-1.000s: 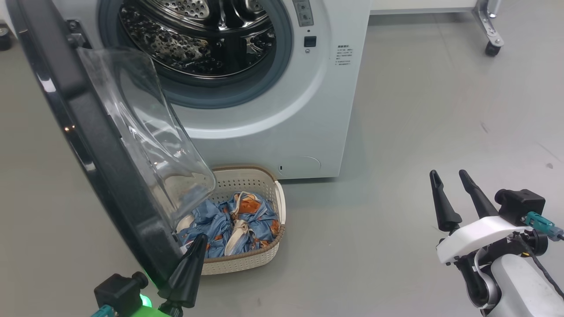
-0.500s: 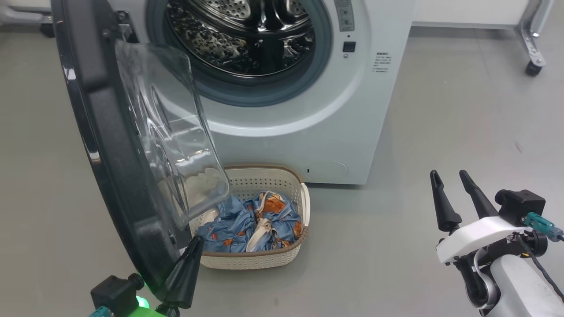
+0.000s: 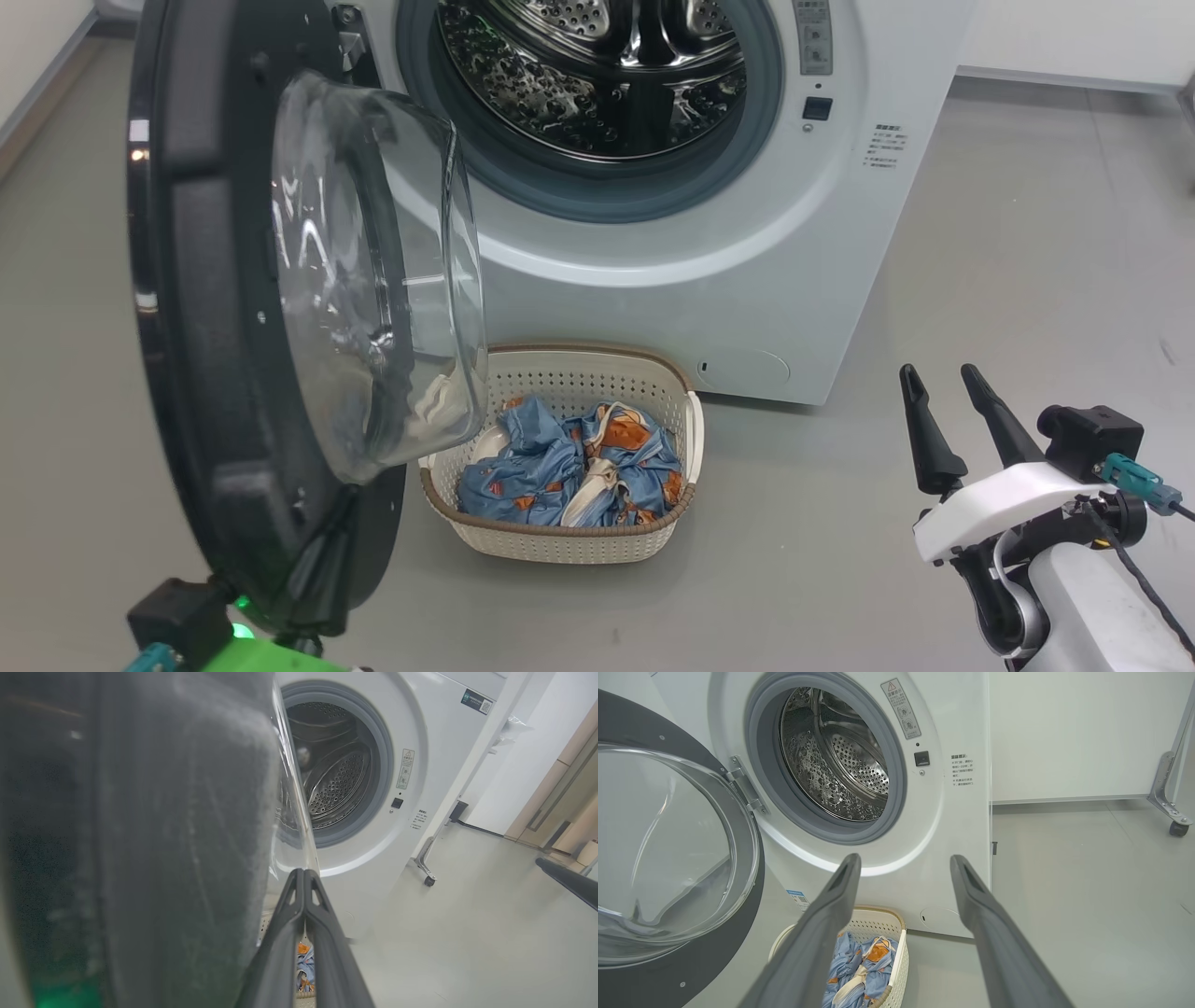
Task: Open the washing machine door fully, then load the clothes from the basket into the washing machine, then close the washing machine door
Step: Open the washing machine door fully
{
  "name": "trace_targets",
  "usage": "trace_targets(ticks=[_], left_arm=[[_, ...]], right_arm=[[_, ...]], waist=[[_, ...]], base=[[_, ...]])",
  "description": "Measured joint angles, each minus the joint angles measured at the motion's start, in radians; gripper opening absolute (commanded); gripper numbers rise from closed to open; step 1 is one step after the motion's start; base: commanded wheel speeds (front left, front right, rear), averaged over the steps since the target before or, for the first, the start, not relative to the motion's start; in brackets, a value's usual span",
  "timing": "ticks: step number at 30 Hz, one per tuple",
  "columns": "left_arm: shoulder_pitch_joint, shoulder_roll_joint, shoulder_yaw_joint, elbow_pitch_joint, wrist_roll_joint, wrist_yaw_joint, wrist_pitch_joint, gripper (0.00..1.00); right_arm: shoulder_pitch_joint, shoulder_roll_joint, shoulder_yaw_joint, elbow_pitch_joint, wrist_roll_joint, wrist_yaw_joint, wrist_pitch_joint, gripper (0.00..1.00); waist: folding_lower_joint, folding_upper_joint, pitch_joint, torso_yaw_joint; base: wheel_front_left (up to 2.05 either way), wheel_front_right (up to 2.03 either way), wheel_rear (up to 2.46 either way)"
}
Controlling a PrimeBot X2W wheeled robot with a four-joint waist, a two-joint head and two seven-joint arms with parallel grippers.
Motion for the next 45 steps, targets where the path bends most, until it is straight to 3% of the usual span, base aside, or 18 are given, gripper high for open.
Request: trace_targets(ticks=[4,13,29,45], left_arm=[[-0.008,0.012,0.047,0.007,0.000,0.036,-0.008,0.00],[-0.011,0.050,0.118,0.024,-0.015,0.072,-0.006,0.00],[-0.051,0.154,0.208,0.077,-0.021,0.087,0.044,0.00],[-0.169,0.249,0.326,0.214,-0.106,0.079,0.118,0.00]], right_arm=[[0.000,0.002,0.000,0.002,-0.002,0.002,0.000,1.00],[0.000,0.006,0.008,0.010,-0.008,0.002,-0.003,1.00],[-0.007,0.008,0.011,0.008,-0.017,0.002,-0.003,1.00],[-0.069,0.020,0.033,0.012,-0.020,0.002,-0.003,1.00]], waist=[[0.0000,0.0000,0.003,0.016],[0.0000,0.0000,0.018,0.034],[0.0000,0.0000,0.069,0.054],[0.0000,0.0000,0.155,0.077]], base=[[0.00,0.00,0.00],[0.00,0.00,0.00],[0.00,0.00,0.00],[0.00,0.00,0.00]])
